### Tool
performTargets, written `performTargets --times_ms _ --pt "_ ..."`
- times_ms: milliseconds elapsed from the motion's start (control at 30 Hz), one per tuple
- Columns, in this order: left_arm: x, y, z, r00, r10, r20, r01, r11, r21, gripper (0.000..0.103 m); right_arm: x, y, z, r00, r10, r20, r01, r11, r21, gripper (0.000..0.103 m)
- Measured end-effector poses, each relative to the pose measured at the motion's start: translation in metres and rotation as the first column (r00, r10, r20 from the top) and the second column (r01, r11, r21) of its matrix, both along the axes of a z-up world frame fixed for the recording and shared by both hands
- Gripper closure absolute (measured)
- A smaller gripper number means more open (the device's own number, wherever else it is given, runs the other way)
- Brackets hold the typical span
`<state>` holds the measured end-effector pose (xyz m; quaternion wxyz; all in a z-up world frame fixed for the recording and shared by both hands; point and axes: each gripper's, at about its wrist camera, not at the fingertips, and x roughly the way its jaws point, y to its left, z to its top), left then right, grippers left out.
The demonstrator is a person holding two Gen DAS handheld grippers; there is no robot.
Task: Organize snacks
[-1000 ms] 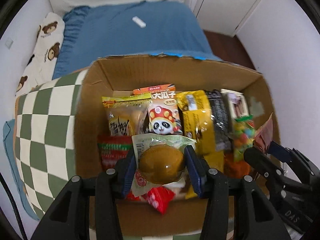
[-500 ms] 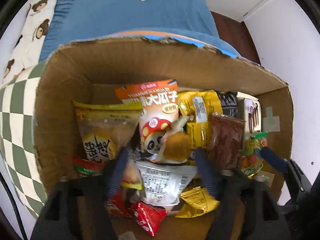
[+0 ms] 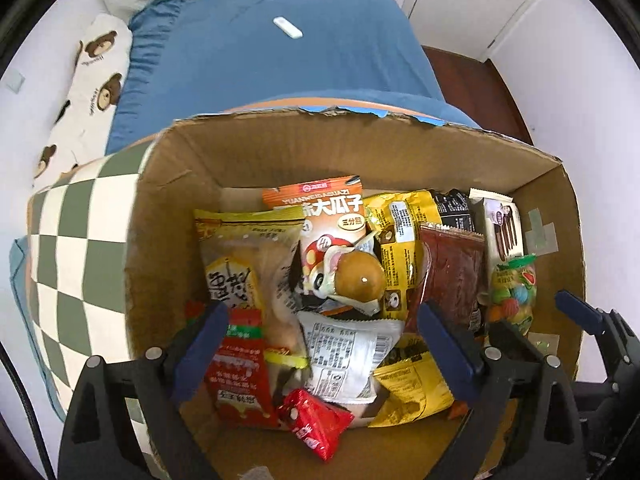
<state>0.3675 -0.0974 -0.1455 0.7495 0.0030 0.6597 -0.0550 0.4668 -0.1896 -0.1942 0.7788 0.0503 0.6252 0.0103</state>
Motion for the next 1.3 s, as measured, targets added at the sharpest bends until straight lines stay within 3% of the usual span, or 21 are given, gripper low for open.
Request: performTargets --times_ms 267,500,767,1033,1300 --pt "-0.033 0.008 0.019 0.996 0.014 0.088 -0.016 1.000 0.024 0.006 -0.023 -0.004 0.018 0.999 -0.007 0.036 0.008 1.000 -0.009 0.002" --pt "-0.070 0.015 0.052 0.981 0.035 0.189 -0.038 0.999 0.009 0.006 -0.054 0.001 0.051 0.992 0.009 0.127 -0.006 1.000 -0.024 0.002" --pt "-0.132 0.018 0.105 0.934 0.021 0.357 -0.037 0.999 0.040 0.006 -0.112 0.006 0.108 0.958 0.027 0.285 -0.013 0.999 -0.053 0.002" --pt "-0.203 0.029 0.149 0.882 0.056 0.469 -0.066 0.998 0.006 0.006 -0.181 0.008 0.159 0.914 0.043 0.403 -0.016 0.997 -0.071 0.001" --pt "-0.269 0.031 0.181 0.829 0.059 0.556 -0.086 0.996 0.021 0.006 -0.249 0.009 0.202 0.870 0.044 0.492 -0.016 0.998 -0.062 0.000"
